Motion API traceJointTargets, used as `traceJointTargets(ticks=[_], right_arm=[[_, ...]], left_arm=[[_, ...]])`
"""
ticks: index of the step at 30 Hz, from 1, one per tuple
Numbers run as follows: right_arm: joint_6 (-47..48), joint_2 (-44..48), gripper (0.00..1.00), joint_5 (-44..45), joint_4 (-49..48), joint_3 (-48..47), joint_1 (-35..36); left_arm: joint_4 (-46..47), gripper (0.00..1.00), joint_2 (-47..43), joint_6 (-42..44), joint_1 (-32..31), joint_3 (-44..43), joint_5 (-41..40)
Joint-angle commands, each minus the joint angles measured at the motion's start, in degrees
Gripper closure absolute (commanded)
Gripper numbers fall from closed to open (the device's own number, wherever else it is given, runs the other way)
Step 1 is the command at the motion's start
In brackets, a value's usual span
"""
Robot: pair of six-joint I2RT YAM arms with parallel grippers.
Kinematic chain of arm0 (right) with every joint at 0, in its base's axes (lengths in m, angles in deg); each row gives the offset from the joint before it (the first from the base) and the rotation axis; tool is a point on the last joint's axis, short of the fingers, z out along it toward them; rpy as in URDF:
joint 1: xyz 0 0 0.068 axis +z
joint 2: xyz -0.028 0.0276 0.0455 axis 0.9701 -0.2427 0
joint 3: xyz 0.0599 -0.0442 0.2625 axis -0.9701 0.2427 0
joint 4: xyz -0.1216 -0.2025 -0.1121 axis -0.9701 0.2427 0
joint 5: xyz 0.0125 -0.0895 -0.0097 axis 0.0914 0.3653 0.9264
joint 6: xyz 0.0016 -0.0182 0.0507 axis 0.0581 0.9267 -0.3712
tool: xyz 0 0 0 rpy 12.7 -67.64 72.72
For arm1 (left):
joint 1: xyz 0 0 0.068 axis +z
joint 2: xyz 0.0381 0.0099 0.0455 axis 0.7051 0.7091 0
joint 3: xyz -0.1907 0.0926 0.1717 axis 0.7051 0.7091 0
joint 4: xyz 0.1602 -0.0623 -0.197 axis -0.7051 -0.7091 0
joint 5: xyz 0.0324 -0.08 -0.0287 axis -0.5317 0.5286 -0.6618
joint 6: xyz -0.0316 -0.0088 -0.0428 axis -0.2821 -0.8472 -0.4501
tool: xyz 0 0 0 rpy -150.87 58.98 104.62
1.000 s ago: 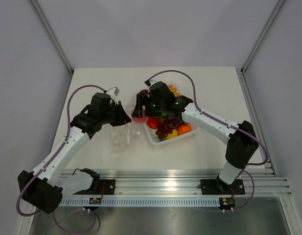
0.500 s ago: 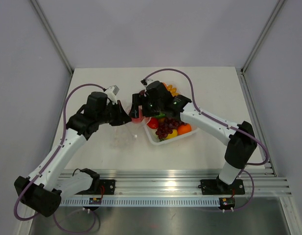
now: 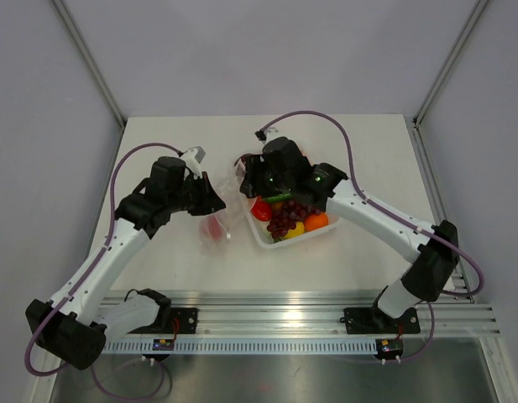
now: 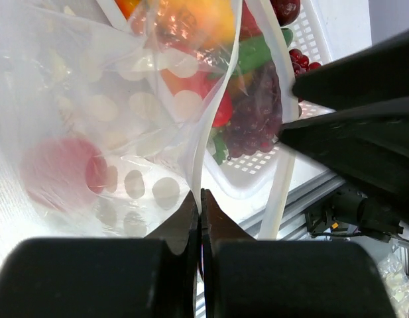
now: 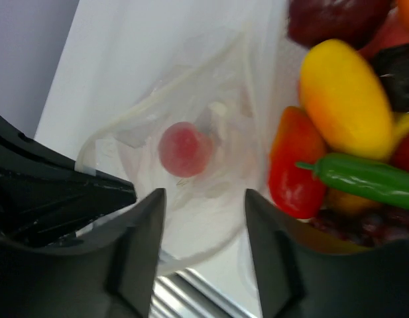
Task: Place the food in the zip-top bag and seal the zipper
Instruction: Place the fake fruit in the zipper food storage bag, then pick up the fake vegetable from the bin.
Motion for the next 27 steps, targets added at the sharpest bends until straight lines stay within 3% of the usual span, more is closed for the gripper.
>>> traceJointTargets(ticks=[1,3,5,8,12,18,27], right_arm=[[1.07,6.72,0.51,13.05,0.41,2.53,0.43],[1.95,7.08,0.63,17.11,2.16,3.15,0.08],[3.95,6.73,0.64,21.50,4.27,3.50,-0.54],[8.34,5.06,0.55,24.25,6.21,3.33,-1.42],[14.15,1.38,0.33,25.22,6.83,1.92,-2.65],[21.71,-3.02,0.25,26.27,6.39,-0.10,-2.74],[39.64,-7.24,0.23,18.37,7.88,-0.46,-3.18]], left_arm=[[1.59,1.00,0.29,1.63,0.14,-2.92,-1.15],[0.45,1.00,0.99,2.25,0.14,-3.18,-3.96],[-1.91,1.00,2.04,2.51,0.23,-4.24,-8.33],[-3.33,1.00,2.40,2.43,0.32,-5.03,-12.21],[-3.33,1.00,2.40,1.03,0.32,-5.47,-14.42],[-3.86,1.00,3.45,1.37,0.41,-5.65,-14.26],[-2.80,1.00,3.45,1.99,0.41,-4.15,-9.86]])
